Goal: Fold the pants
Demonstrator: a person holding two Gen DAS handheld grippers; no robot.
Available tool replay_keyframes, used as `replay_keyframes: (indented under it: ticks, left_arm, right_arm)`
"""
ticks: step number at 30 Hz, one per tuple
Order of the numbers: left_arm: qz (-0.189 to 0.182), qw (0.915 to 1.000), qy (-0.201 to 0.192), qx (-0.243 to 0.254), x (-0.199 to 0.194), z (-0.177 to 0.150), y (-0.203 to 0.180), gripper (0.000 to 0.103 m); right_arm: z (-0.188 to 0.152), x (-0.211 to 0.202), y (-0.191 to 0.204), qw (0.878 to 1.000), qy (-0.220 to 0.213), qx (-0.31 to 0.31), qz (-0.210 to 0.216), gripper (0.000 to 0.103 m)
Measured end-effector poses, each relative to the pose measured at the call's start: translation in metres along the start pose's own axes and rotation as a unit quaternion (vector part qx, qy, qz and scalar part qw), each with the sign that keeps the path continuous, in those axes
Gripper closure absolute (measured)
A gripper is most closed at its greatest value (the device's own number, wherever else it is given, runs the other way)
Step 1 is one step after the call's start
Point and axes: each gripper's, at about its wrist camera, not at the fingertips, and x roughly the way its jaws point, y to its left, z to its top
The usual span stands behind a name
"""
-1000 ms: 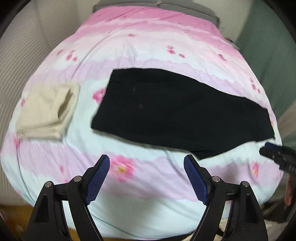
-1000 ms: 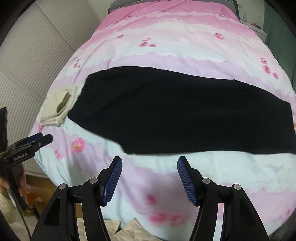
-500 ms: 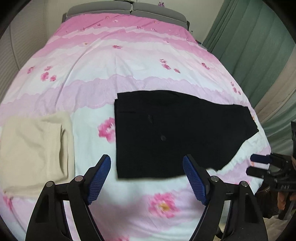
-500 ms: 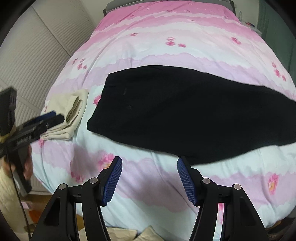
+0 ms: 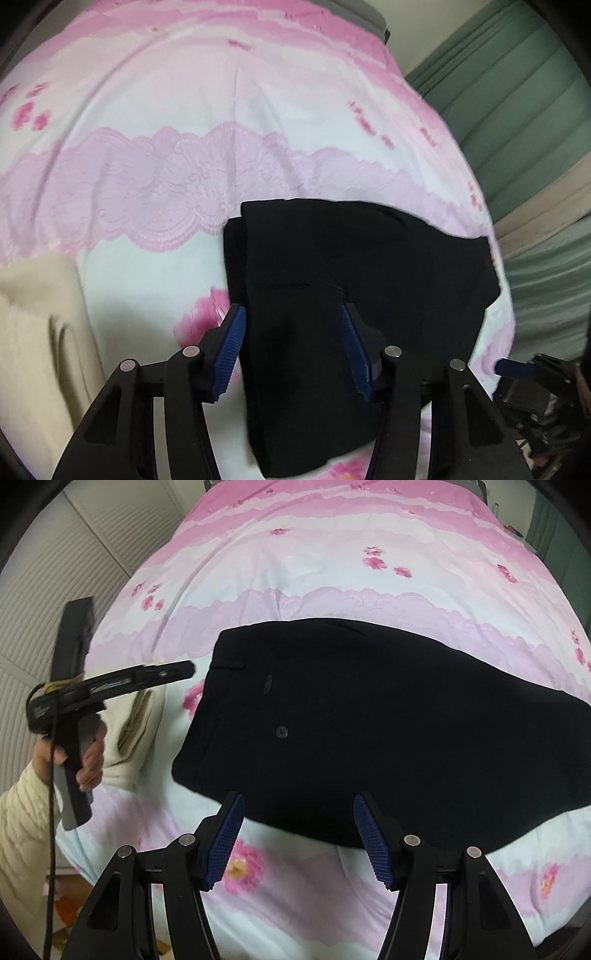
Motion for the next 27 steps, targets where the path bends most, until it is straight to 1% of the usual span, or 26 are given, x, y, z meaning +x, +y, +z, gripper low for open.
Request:
replay_keyframes:
  ticks: [4,8,9,11,12,13,15,18,20,21,22,23,26,27]
  left_arm:
    - [-0.002,0.9998,0.021,0.0,0.025,0.009,0.005,0.055]
    - [-0.018,0.9997,0.016,-0.005,0.021,0.009,0.007,0.063]
    - [-0.028,0.9995,0.011,-0.012,0.015,0.008,0.008,0.068]
    - [-0.069,0.9971,-0.004,-0.031,0.004,0.008,0.014,0.069]
    - [-0.097,0.9942,-0.012,-0.044,0.0,0.008,0.017,0.069]
    - [-0.112,0.9922,-0.013,-0.054,0.001,0.008,0.019,0.069]
    - [-0.103,0.9928,0.002,-0.061,0.013,0.011,0.023,0.069]
    - [-0.106,0.9908,0.034,-0.078,0.041,0.016,0.026,0.069]
    - [-0.089,0.9921,0.039,-0.079,0.051,0.018,0.024,0.069]
    - [-0.073,0.9935,0.037,-0.079,0.053,0.019,0.023,0.078]
    - [-0.056,0.9946,0.035,-0.08,0.053,0.018,0.022,0.084]
    - [-0.055,0.9948,0.028,-0.081,0.048,0.017,0.02,0.093]
    - [-0.086,0.9917,-0.021,-0.093,0.012,0.008,0.022,0.093]
    - [-0.088,0.9912,-0.027,-0.096,0.007,0.006,0.025,0.093]
  right_arm:
    - [0.008,0.016,0.003,1.0,0.014,0.007,0.0,0.04]
    - [0.008,0.024,0.007,1.0,0.027,0.001,-0.002,0.04]
    - [0.008,0.025,0.007,1.0,0.03,0.001,-0.002,0.04]
    - [0.007,0.028,0.005,0.999,0.035,0.006,-0.001,0.04]
    - [0.007,0.03,0.005,0.999,0.038,0.007,0.001,0.04]
    - [0.007,0.031,0.005,0.999,0.039,0.008,0.004,0.04]
    - [0.007,0.032,0.004,0.999,0.041,0.009,0.007,0.04]
    - [0.011,0.036,0.007,0.999,0.044,0.007,0.007,0.04]
    - [0.013,0.036,0.009,0.999,0.042,0.003,0.003,0.04]
    - [0.013,0.036,0.009,0.999,0.041,0.001,0.0,0.04]
    - [0.012,0.035,0.008,0.999,0.041,0.0,-0.003,0.04]
    - [0.012,0.034,0.008,0.999,0.041,0.0,-0.004,0.04]
    - [0.01,0.034,0.007,0.999,0.042,0.003,-0.004,0.04]
    - [0.01,0.034,0.007,0.999,0.042,0.004,-0.002,0.04]
